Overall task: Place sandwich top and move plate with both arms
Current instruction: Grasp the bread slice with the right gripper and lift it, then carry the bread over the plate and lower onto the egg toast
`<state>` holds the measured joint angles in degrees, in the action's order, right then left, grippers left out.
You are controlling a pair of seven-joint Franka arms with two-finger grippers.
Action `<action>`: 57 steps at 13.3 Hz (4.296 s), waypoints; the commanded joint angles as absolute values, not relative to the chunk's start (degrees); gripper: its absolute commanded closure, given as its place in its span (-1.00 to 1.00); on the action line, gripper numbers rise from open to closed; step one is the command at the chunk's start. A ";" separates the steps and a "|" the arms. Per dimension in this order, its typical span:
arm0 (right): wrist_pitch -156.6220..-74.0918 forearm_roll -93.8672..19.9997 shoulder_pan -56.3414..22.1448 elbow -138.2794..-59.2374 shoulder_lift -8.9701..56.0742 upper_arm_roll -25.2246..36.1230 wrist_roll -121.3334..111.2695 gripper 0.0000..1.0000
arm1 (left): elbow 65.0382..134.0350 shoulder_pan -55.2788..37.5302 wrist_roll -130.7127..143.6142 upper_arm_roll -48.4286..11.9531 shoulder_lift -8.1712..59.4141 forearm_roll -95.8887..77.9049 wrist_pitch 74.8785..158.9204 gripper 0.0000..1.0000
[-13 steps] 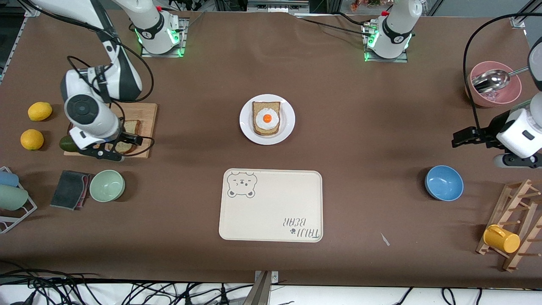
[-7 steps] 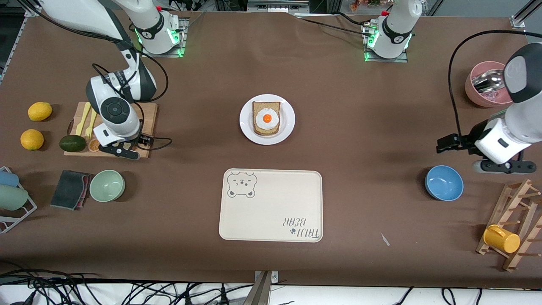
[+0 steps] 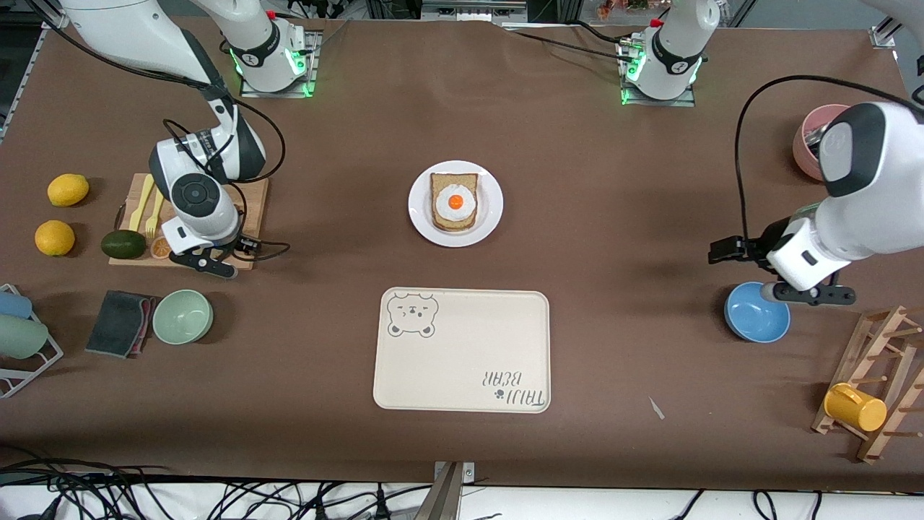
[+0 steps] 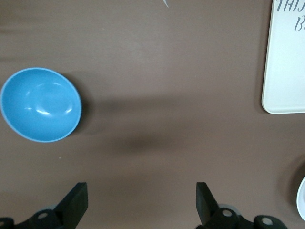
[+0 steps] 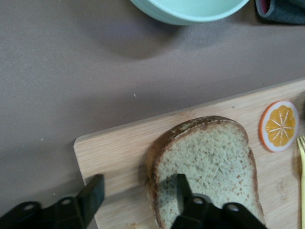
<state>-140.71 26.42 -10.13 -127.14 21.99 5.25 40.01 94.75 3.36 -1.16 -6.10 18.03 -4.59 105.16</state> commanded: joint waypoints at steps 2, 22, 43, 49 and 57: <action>-141.42 28.83 -9.84 -127.09 21.71 5.89 41.13 -0.23 | 94.75 0.62 -0.70 -6.50 20.03 -5.54 107.49 -1.00; -140.71 29.09 -10.28 -126.83 19.52 6.06 38.94 1.00 | 93.69 -7.65 5.19 -9.23 27.42 -6.94 117.34 -1.00; -111.44 4.75 -28.38 -84.92 35.31 -16.26 50.16 1.00 | 99.40 -1.33 -11.56 -13.00 28.65 -24.93 118.48 -1.00; -115.20 4.39 -34.53 -77.79 44.02 -16.26 64.48 1.00 | 101.34 1.84 -19.16 -13.09 28.91 -33.13 118.30 -1.00; -115.31 5.80 -36.56 -77.96 45.35 -16.00 66.27 -1.00 | 101.95 2.37 -20.39 -13.01 29.97 -35.59 118.30 -1.00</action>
<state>-116.91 5.29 -36.04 -80.00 45.00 -16.44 65.63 100.97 1.51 -17.84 -12.29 30.08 -32.66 118.00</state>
